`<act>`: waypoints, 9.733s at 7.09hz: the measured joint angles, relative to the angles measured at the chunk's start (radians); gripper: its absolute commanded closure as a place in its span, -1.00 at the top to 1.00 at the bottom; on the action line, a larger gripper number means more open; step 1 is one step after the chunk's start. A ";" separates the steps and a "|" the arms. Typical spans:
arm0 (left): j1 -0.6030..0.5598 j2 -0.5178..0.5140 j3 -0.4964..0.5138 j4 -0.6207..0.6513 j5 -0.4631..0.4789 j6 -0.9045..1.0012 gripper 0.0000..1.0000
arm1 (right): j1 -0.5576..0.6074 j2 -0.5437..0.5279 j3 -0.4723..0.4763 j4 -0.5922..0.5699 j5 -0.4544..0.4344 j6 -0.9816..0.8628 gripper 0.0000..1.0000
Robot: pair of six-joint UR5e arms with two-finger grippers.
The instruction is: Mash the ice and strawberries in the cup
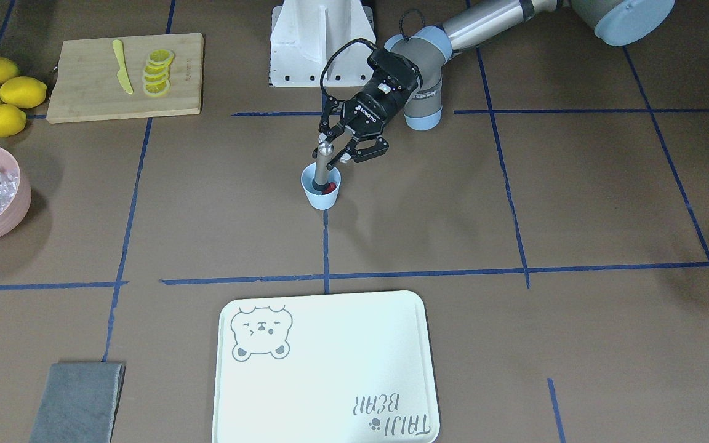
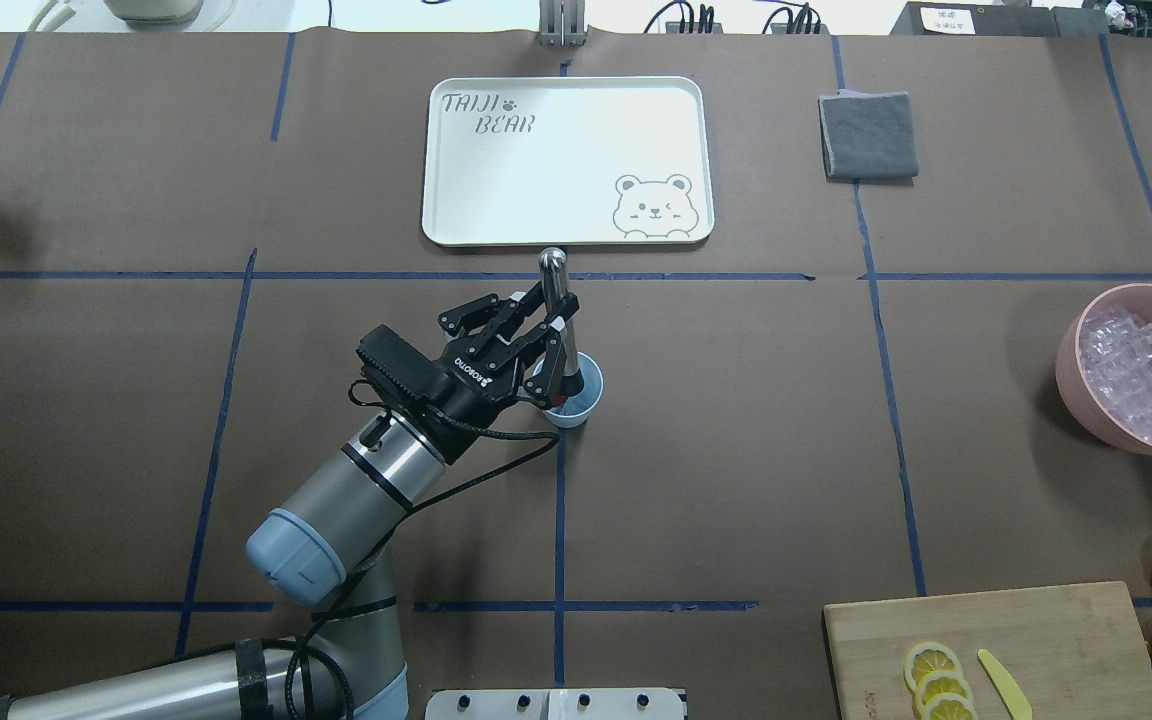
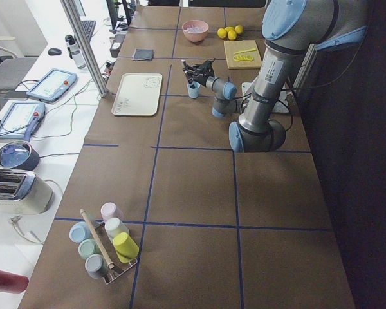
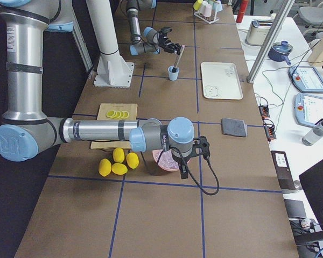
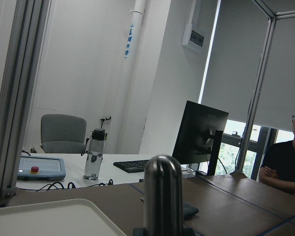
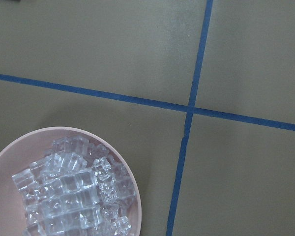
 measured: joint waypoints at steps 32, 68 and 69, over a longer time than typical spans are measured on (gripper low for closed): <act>-0.855 0.765 -0.108 0.923 -1.328 -0.239 -1.00 | 0.000 0.006 0.016 0.011 -0.002 0.000 0.99; -1.327 0.667 -0.292 1.887 -1.478 0.521 1.00 | 0.000 0.035 -0.074 0.014 0.001 0.031 0.99; -1.327 0.667 -0.292 1.887 -1.478 0.521 1.00 | 0.000 0.035 -0.074 0.014 0.001 0.031 0.99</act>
